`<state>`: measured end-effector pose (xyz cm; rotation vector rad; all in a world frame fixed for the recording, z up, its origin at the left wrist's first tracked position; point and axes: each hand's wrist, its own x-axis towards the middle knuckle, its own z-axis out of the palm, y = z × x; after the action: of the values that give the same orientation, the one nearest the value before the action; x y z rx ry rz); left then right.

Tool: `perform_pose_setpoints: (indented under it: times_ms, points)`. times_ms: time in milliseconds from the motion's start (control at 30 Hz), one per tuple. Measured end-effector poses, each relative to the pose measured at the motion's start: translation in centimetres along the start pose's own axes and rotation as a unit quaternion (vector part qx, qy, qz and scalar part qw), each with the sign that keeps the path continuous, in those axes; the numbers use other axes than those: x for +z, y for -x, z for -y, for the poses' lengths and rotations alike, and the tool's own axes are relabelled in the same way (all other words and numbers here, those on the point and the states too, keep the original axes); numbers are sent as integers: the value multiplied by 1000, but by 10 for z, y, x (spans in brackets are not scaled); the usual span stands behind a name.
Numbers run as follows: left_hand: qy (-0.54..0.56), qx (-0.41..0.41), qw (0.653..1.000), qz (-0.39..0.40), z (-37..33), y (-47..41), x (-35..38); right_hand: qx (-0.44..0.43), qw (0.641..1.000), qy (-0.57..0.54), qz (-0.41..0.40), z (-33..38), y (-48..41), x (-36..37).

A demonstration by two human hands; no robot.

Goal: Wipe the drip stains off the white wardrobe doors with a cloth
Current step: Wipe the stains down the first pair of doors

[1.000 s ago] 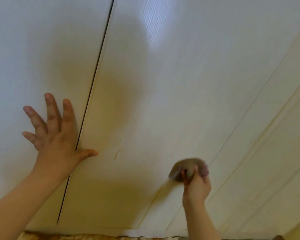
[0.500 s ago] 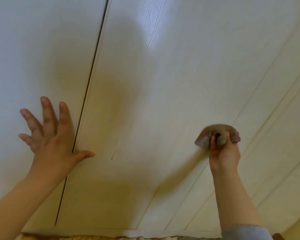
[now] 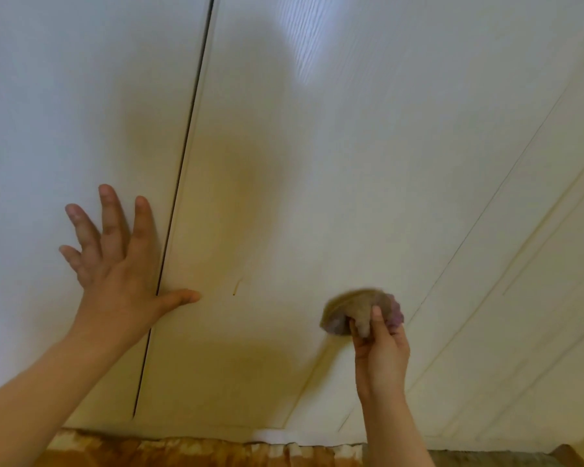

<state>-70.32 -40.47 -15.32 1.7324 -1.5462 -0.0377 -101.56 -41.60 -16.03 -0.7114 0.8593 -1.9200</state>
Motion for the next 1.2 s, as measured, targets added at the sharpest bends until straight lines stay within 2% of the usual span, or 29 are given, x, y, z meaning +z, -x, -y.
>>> perform_pose_setpoints:
  times_ms: [67,167,300,433,567,733,900,1000,1100,1200]
  points:
    - [-12,3,1000,4,0,1,2,-48,999,19,-3,11,-4,19]
    - [-27,19,999,5,8,3,8,-77,996,42,15,8,7,43]
    - [-31,46,998,5,20,4,16,-53,992,53,102,-14,51,79]
    - [-52,98,994,-17,40,4,18,17,983,42,176,-50,87,117]
    - [-116,172,978,-18,77,8,5,52,983,4,177,-68,98,152]
    - [-145,188,971,-22,96,10,1,-8,982,31,189,-86,92,183]
    - [-134,194,971,-34,100,8,5,-41,982,104,151,-126,99,151]
    - [-132,197,971,-33,101,8,5,-7,971,199,135,-160,112,113]
    - [-134,193,971,-35,102,8,5,11,963,242,117,-168,122,100]
    - [-133,194,971,-38,103,7,6,-76,965,225,111,-135,116,119]
